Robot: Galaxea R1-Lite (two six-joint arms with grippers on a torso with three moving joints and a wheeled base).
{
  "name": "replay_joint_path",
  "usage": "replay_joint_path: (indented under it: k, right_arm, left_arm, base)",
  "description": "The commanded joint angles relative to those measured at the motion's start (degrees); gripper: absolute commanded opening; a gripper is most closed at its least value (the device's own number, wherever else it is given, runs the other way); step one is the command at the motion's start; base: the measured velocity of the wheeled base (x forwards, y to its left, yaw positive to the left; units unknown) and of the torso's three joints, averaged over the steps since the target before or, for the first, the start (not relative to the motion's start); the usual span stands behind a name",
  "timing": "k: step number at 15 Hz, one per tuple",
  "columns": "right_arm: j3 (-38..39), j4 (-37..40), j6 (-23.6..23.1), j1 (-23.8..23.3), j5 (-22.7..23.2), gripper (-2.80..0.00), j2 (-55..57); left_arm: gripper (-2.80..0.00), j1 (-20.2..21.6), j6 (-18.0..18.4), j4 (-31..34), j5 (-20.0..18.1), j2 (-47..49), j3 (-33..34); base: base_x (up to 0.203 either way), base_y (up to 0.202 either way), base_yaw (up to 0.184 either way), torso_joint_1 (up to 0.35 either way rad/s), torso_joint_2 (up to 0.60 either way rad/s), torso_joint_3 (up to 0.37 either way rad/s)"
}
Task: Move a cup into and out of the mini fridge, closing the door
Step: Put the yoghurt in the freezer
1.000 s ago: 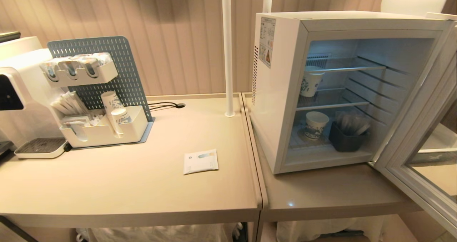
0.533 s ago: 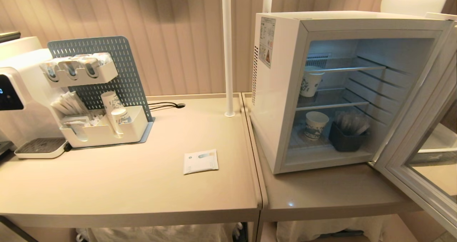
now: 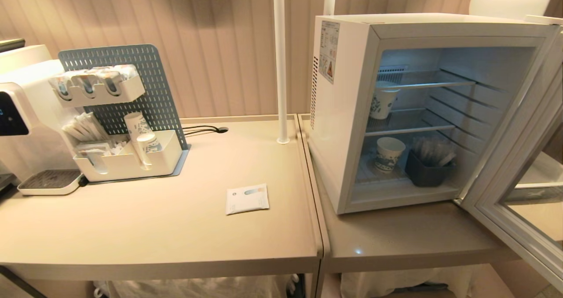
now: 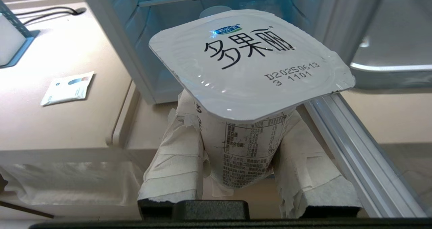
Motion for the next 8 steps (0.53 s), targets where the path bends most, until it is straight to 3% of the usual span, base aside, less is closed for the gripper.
replay_joint_path:
  k: [1,4,8]
  right_arm:
    - [-0.52,-8.75,0.12,0.23,0.00,-2.80,15.70]
    - [1.83,-24.38,0.11,4.77,-0.25,-2.80,28.60]
    - [4.51,-39.47,0.19,11.42,-0.86,-2.80,42.04]
  left_arm:
    - [-2.80,0.02,-0.10,0.00,0.02,0.09,0.09]
    - [-2.80,0.02,-0.10,0.00,0.02,0.09,0.09]
    - [-2.80,0.02,-0.10,0.00,0.02,0.09,0.09]
  base:
    - [0.000,0.000,0.000,0.000,0.00,0.000]
    - [0.000,0.000,0.000,0.000,0.00,0.000]
    - [0.000,0.000,0.000,0.000,0.00,0.000]
